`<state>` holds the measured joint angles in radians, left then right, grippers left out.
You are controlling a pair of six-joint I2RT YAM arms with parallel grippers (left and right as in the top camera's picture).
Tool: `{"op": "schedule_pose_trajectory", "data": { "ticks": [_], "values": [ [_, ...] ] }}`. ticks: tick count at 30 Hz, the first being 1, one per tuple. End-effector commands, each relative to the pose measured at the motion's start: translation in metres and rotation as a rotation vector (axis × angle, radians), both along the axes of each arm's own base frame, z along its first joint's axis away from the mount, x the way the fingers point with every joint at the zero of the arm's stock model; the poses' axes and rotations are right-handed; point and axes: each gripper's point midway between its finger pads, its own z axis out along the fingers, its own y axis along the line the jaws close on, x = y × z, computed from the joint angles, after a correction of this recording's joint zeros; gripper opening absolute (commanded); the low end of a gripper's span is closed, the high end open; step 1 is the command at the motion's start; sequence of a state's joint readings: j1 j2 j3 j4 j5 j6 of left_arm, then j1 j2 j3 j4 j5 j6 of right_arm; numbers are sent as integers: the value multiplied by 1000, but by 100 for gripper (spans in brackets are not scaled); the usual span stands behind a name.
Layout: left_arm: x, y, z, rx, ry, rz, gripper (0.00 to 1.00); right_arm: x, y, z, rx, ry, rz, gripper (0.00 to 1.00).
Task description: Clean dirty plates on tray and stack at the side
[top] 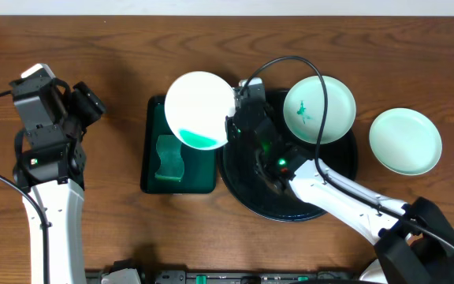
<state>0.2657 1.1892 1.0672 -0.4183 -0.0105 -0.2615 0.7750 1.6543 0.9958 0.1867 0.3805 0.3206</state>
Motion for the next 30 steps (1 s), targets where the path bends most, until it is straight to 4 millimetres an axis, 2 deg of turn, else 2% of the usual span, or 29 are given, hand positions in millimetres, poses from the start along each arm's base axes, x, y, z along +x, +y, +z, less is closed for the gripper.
{"op": "schedule_pose_trajectory", "data": {
  "ticks": [1, 5, 10, 15, 23, 30],
  "values": [
    [-1, 3, 1, 5, 0, 12, 80, 4, 6, 24, -156, -150, 27, 1],
    [-1, 3, 1, 5, 0, 12, 80, 6, 13, 46, -274, -286, 79, 1],
    [-1, 3, 1, 5, 0, 12, 80, 2, 24, 63, -423, -409, 152, 1],
    [-1, 3, 1, 5, 0, 12, 80, -1, 31, 91, -502, -546, 142, 1],
    [-1, 3, 1, 5, 0, 12, 80, -20, 52, 130, -621, -751, 174, 1],
    [-1, 3, 1, 5, 0, 12, 80, -42, 71, 148, -700, -868, 213, 1]
  ]
}}
